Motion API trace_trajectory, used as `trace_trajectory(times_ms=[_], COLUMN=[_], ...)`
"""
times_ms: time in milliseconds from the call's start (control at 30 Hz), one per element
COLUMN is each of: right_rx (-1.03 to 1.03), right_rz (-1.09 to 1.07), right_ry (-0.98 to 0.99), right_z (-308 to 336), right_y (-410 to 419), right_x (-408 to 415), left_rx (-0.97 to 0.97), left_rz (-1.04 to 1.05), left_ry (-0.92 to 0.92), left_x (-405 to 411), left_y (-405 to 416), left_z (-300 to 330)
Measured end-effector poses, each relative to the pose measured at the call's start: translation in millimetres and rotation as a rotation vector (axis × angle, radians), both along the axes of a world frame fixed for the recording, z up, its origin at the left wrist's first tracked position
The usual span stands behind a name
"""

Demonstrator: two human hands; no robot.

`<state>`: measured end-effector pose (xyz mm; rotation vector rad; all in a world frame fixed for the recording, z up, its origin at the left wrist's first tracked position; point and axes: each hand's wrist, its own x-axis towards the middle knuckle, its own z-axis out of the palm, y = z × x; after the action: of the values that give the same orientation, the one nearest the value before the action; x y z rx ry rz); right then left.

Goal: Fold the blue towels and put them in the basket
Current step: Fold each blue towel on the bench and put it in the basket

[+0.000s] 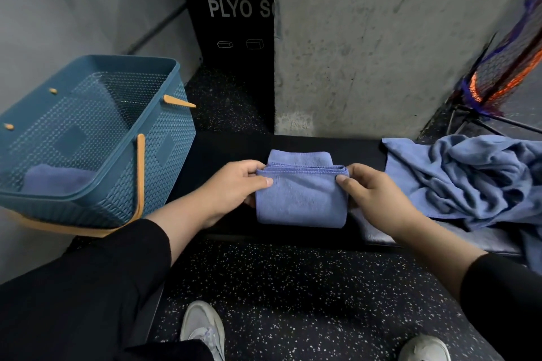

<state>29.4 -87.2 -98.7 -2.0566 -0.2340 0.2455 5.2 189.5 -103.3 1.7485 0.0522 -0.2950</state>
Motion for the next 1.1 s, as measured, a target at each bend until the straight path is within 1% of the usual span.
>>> trace_trajectory(times_ms=[33,133,233,333,400,467,500,533,600,667,700,733,767,833,867,900,1100], right_rx=[-0.01,-0.078,-0.196,-0.304,-0.392,-0.472,-0.494,-0.507,-0.499,-0.434,-0.422,-0.443,-0.507,-0.703,-0.785,-0.838,-0.88], right_rz=[-0.025,-0.086,-0.138,-0.172,-0.17,-0.186,-0.211,-0.24,-0.219,-0.057,0.047,0.142,0.238,0.386,0.42,0.435,0.404], right_ry=[-0.008,-0.018,-0.042,-0.063,-0.055,-0.048,-0.094,-0.198,-0.48,-0.667,-0.71,-0.728,-0.696,-0.473,-0.355,-0.289,-0.221], right_z=[0.4,-4.0,-11.4,-16.0,-23.4,-33.5,-38.0,-41.0,-38.7,-30.6,-29.5,-32.0,-37.3,-48.0,-53.6,-57.1,-57.5], right_y=[2.4,8.1,13.6,19.0,22.1,23.3,22.4,20.8,19.0,22.4,24.8,27.6,30.0,30.4,27.4,23.4,7.0], right_x=[5.1,27.0,53.0,72.4,81.9,84.7,83.9,82.7,79.8,73.2,68.4,63.4,58.0,47.1,43.7,42.2,42.7], left_rx=[0.004,0.096,0.225,0.314,0.42,0.612,0.725,0.813,0.887,0.888,0.899,0.938,1.008,1.155,1.194,1.209,1.197], left_rz=[0.023,0.11,0.179,0.224,0.252,0.289,0.305,0.312,0.251,0.092,-0.002,-0.108,-0.214,-0.375,-0.42,-0.44,-0.438], left_ry=[0.004,-0.022,-0.069,-0.118,-0.139,-0.15,-0.183,-0.258,-0.51,-0.691,-0.713,-0.693,-0.642,-0.496,-0.43,-0.385,-0.281], left_x=[5.7,24.2,43.7,61.1,70.1,73.5,73.3,72.6,69.7,67.1,65.5,62.5,58.9,52.7,50.0,47.9,45.4], left_y=[-1.1,-5.2,-11.9,-17.0,-18.4,-18.1,-17.8,-16.8,-15.3,-17.4,-20.9,-26.0,-30.6,-34.4,-33.9,-32.6,-25.5], left_z=[-0.3,-5.4,-10.3,-13.9,-18.2,-22.6,-24.1,-25.5,-25.6,-24.4,-24.9,-25.5,-27.7,-38.7,-43.1,-46.3,-52.9])
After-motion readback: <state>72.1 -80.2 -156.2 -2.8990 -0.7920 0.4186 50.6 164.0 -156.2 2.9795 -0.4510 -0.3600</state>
